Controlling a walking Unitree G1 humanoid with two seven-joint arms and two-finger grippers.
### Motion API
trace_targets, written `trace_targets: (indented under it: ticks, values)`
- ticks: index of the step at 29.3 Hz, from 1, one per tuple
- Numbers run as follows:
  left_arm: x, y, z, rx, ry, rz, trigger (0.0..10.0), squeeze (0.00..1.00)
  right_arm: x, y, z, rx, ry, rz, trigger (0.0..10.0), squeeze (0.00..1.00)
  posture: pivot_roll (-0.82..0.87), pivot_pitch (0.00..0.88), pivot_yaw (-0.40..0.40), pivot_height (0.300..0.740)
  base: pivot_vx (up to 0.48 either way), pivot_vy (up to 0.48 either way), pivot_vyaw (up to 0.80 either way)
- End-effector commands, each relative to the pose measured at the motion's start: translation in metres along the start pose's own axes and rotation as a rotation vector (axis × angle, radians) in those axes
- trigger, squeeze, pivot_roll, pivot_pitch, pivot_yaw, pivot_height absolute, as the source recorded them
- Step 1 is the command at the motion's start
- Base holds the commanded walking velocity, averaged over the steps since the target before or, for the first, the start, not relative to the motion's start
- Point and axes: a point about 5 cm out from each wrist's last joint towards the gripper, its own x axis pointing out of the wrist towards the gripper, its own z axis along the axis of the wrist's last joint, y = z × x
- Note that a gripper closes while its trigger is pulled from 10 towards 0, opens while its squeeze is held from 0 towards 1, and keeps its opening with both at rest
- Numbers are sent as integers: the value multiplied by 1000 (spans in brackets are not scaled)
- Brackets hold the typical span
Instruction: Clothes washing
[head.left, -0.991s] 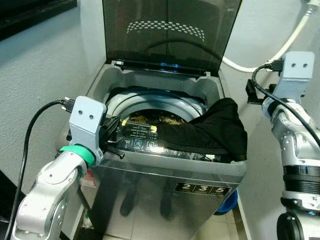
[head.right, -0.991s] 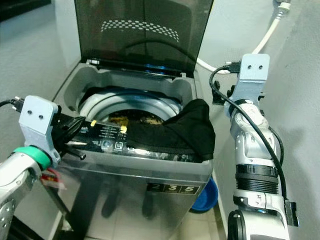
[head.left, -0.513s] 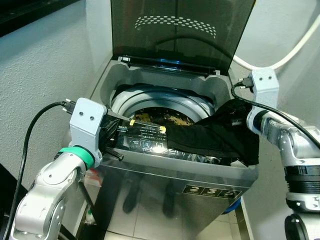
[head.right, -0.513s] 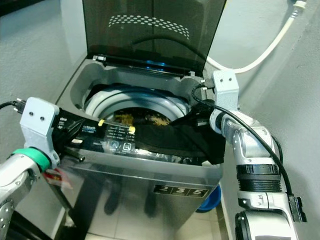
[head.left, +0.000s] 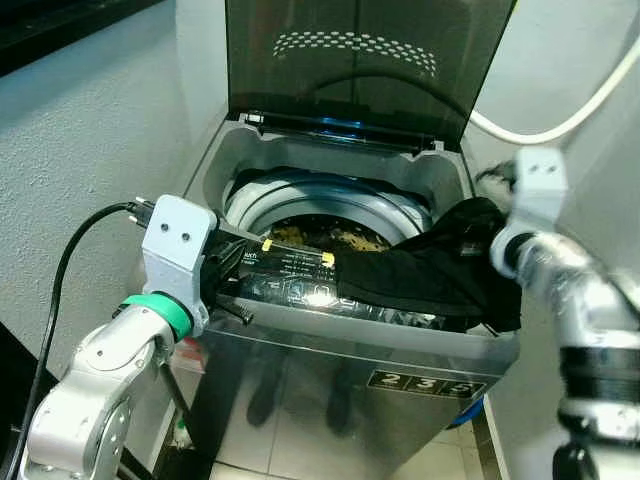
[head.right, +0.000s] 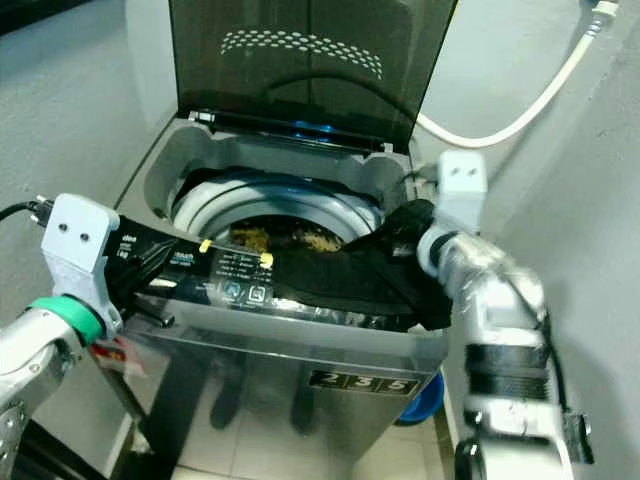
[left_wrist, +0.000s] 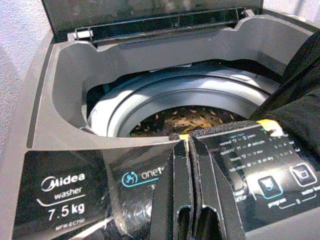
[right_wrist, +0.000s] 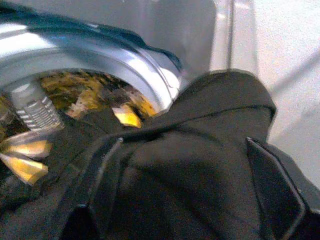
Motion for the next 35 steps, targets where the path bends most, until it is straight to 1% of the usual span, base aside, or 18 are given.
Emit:
trace_targets:
  ticks: [1,5,10,11,12,13,14,15,16,17,35]
  values:
    - [-1,-3,0,-1,5,-18,10000,0,0,5,-6,-43,7,2,10000,0,47,93,-7,740,0,0,0]
    - [-3,-3,-1,0,10,-21,10000,0,-1,10,-12,-41,42,5,10000,0,47,89,-8,740,0,0,0]
    - [-3,-3,-2,2,13,-23,10000,0,-2,11,-13,-44,54,10,10000,0,46,87,-8,740,0,0,0]
    - [-3,-3,-2,3,14,-25,10000,0,-2,12,-14,-33,66,17,10000,0,46,86,-7,740,0,0,0]
    - [-3,-3,-2,3,14,-27,10000,0,-2,12,-16,-23,82,19,7765,0,47,85,-7,740,0,0,0]
    - [-3,-3,-2,3,14,-27,10000,0,-2,12,-16,-23,82,19,7765,0,47,85,-7,740,0,0,0]
    - [-2,-3,-2,4,14,-28,10000,0,-3,12,-17,-20,86,21,6980,0,48,85,-8,740,0,0,0]
    - [-2,-3,-1,3,13,-28,10000,0,-3,11,-18,-20,87,22,3137,0,48,86,-7,740,0,0,0]
    - [-2,-3,-1,3,13,-28,10000,0,-3,11,-18,-20,87,22,3137,0,48,86,-7,740,0,0,0]
    - [-2,-3,-1,3,13,-28,10000,0,-3,11,-19,-24,83,23,0,0,48,86,-7,740,0,0,0]
    - [-2,-3,-2,1,14,-24,10000,0,-4,13,-16,-37,76,40,0,0,46,91,-10,740,0,0,0]
